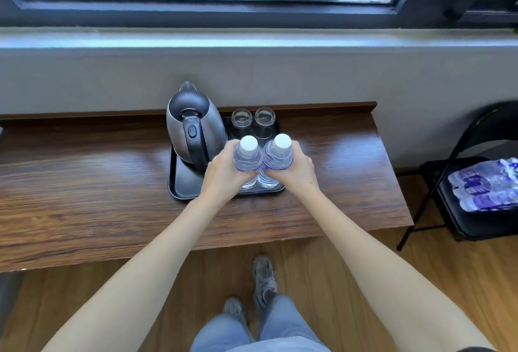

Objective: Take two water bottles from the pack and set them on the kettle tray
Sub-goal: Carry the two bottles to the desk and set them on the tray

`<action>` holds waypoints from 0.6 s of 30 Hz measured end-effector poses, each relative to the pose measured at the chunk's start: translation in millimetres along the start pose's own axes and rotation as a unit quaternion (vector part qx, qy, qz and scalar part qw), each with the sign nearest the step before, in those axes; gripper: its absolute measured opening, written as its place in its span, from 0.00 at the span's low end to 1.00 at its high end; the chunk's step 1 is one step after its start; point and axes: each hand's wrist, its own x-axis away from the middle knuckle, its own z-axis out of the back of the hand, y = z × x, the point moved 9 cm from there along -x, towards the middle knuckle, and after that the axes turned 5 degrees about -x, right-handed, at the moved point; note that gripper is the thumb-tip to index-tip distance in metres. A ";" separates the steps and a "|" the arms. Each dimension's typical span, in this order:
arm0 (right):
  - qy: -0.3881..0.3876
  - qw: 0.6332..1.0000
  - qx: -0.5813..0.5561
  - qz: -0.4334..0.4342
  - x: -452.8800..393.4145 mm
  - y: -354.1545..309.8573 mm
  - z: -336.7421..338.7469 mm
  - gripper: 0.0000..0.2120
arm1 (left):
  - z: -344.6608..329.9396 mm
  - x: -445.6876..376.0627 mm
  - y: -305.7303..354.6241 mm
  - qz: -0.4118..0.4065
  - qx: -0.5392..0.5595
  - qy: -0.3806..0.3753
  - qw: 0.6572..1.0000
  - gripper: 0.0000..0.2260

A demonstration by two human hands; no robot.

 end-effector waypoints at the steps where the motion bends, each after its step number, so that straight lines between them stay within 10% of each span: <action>1: -0.003 1.000 0.000 0.001 -8.7 -0.5 -0.3 0.26 | -1.3 -6.6 -1.6 0.010 0.002 0.005 1.000 0.24; 18: -0.073 0.997 -0.015 -0.001 -84.2 25.9 -21.9 0.26 | -31.5 -62.7 -28.9 0.090 0.037 0.021 0.995 0.25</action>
